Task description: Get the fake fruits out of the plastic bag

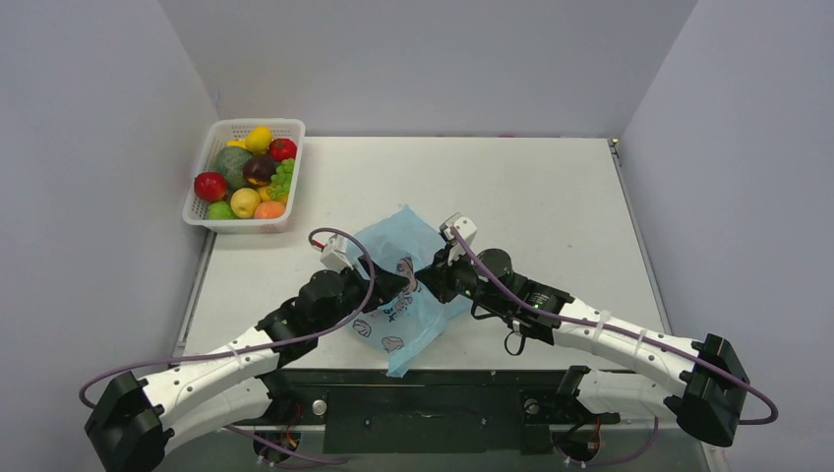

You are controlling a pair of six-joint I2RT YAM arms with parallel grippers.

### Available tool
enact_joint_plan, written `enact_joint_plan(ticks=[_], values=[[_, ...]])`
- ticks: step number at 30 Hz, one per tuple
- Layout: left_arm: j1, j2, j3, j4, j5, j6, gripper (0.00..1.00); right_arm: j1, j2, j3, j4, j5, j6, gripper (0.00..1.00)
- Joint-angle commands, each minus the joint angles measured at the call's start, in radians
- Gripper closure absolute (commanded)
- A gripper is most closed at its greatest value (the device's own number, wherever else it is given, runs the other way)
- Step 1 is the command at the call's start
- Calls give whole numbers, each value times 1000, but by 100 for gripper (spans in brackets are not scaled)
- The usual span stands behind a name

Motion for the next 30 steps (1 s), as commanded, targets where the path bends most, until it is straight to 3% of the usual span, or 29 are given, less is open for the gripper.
enact_joint_plan(ticks=[1, 4, 6, 16, 25, 30], values=[[-37, 78, -10, 75, 14, -41, 44, -5, 13, 32, 60, -8, 14, 100], [-52, 132, -12, 119, -49, -68, 56, -4, 8, 34, 65, -13, 26, 100], [-54, 165, -24, 172, -101, -91, 59, -4, 0, 31, 73, -23, 39, 100], [-22, 483, 19, 460, -160, -136, 63, 0, 20, 29, 123, -122, 84, 100], [-15, 646, 45, 556, -244, -129, 39, 5, 43, 37, 134, -185, 96, 100], [-20, 673, 74, 563, -245, -76, 34, 7, 48, 31, 132, -200, 96, 100]])
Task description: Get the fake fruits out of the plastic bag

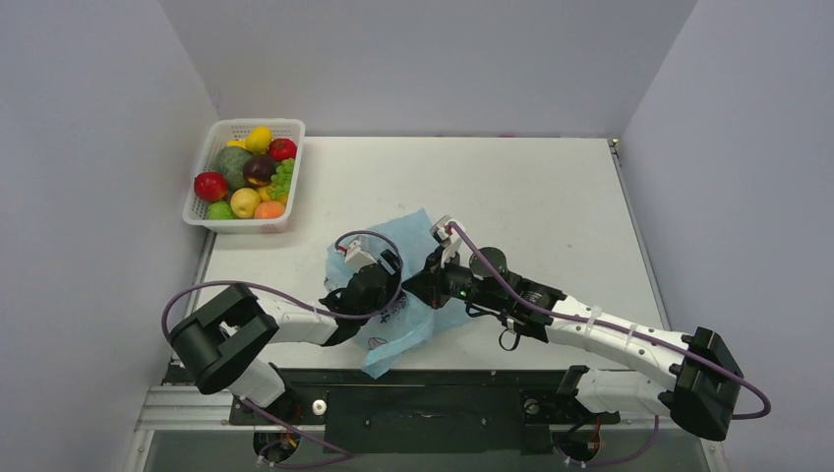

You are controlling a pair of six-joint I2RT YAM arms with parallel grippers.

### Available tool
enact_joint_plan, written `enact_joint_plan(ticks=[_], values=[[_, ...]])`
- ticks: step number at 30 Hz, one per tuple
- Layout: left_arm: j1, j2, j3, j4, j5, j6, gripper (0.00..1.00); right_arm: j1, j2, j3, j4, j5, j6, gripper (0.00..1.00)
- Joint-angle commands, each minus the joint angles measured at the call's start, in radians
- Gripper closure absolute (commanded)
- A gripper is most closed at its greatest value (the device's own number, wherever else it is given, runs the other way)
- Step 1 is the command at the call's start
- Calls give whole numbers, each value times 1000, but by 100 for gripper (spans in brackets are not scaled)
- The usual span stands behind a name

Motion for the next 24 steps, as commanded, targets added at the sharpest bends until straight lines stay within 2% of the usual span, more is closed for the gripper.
enact_joint_plan(ticks=[1, 7, 14, 18, 24], values=[[-1, 30, 65, 92, -30, 66, 32, 5, 5, 31, 68, -41, 6, 100], [-1, 82, 50, 261, 9, 193, 29, 7, 11, 33, 69, -50, 6, 100], [2, 159, 66, 393, 128, 258, 38, 6, -2, 28, 48, -43, -1, 100], [-11, 213, 138, 283, 174, 305, 31, 6, -13, 19, 37, -37, -9, 100], [-71, 293, 193, 184, 125, 335, 20, 5, -49, -16, 14, -22, -15, 100]])
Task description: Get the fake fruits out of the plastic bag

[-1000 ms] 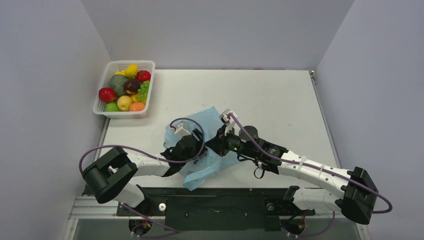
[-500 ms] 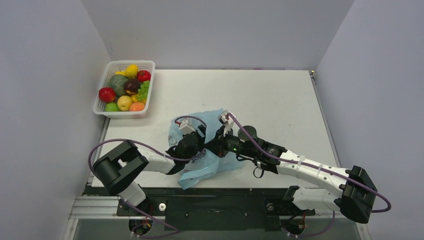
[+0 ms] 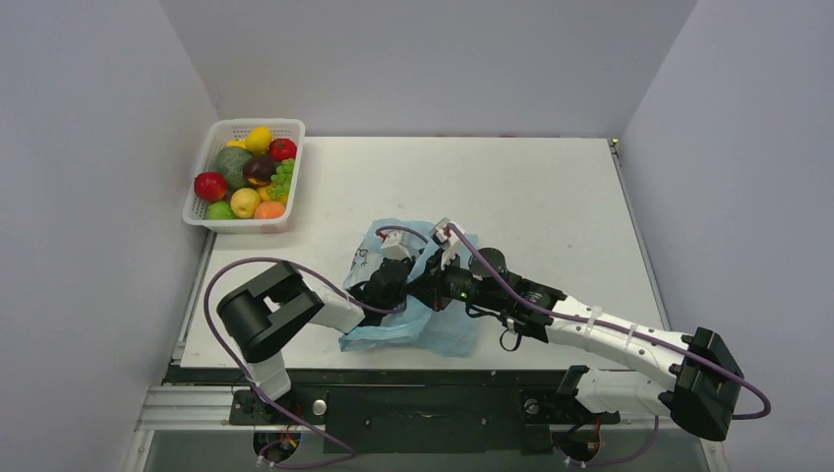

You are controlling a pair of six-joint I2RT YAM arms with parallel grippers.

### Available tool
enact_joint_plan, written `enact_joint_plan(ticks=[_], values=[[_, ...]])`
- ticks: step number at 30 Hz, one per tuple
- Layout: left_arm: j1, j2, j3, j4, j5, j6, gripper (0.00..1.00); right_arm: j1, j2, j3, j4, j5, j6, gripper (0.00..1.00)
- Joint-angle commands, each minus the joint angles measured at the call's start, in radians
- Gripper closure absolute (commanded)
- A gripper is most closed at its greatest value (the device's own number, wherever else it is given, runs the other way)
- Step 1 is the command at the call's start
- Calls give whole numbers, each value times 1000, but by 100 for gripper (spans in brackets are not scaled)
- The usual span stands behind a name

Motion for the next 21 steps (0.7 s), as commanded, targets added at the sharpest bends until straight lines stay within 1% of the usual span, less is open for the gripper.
enact_joint_plan(ticks=[1, 4, 6, 8, 11, 13, 14, 17, 18, 19, 20, 21], values=[[-62, 48, 57, -77, -36, 70, 18, 4, -64, -23, 20, 4, -18, 100], [-120, 78, 114, -196, -106, 137, 14, 4, -112, -67, -2, 20, -20, 100], [-147, 107, 154, -274, -158, 159, 13, 3, -147, -98, -18, 38, -22, 100], [-158, 133, 193, -346, -188, 159, 18, 2, -188, -127, -38, 64, -19, 100], [-161, 146, 193, -367, -212, 142, 32, -2, -269, -168, -76, 106, -16, 100], [-163, 141, 194, -364, -221, 144, 35, -3, -311, -187, -104, 138, -16, 100], [-163, 139, 200, -398, -229, 146, 36, -4, -325, -195, -121, 151, -12, 100], [-164, 117, 228, -453, -232, 171, 47, -3, -391, -244, -160, 227, 7, 100], [-164, 109, 229, -459, -226, 181, 49, -2, -402, -253, -170, 241, 18, 100], [-163, 86, 235, -482, -225, 184, 53, -1, -420, -266, -195, 292, 29, 100], [-163, 71, 237, -497, -223, 186, 57, -1, -428, -271, -205, 312, 32, 100], [-163, 36, 241, -523, -222, 185, 58, -2, -444, -281, -229, 348, 41, 100]])
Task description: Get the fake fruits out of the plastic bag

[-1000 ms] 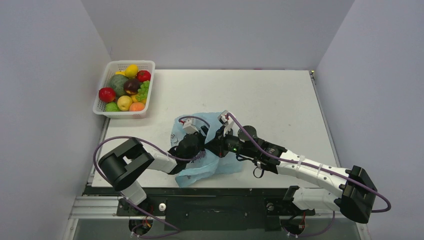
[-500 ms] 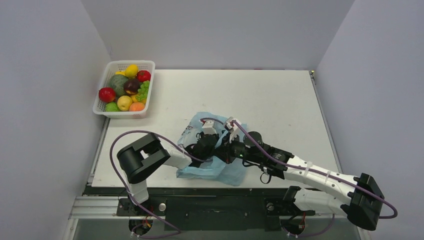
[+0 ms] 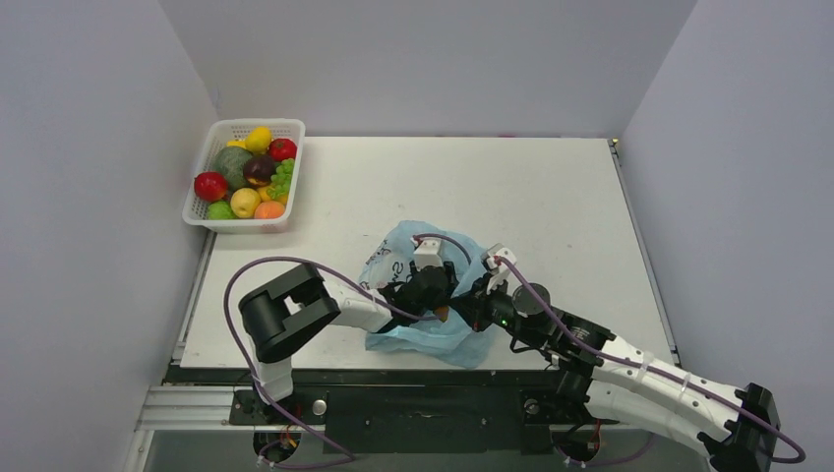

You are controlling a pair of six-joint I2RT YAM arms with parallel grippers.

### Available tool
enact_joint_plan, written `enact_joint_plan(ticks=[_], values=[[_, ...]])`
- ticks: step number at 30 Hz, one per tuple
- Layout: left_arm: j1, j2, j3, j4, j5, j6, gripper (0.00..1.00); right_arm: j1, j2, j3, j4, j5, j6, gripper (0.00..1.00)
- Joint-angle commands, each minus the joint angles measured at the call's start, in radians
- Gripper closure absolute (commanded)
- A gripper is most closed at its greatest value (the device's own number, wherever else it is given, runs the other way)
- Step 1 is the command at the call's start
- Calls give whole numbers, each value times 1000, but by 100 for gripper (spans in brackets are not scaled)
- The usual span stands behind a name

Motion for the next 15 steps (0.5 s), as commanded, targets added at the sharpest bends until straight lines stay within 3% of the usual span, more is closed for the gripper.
enact_joint_plan(ticks=[1, 9, 15], values=[[-2, -92, 15, -185, 6, 35, 59, -1, -54, -37, -74, 175, 40, 100], [34, -326, -51, -206, 207, -30, 68, -1, -97, -58, -127, 292, 60, 100], [64, -535, -172, -174, 257, -106, 69, 0, -35, -68, -90, 286, 53, 100]])
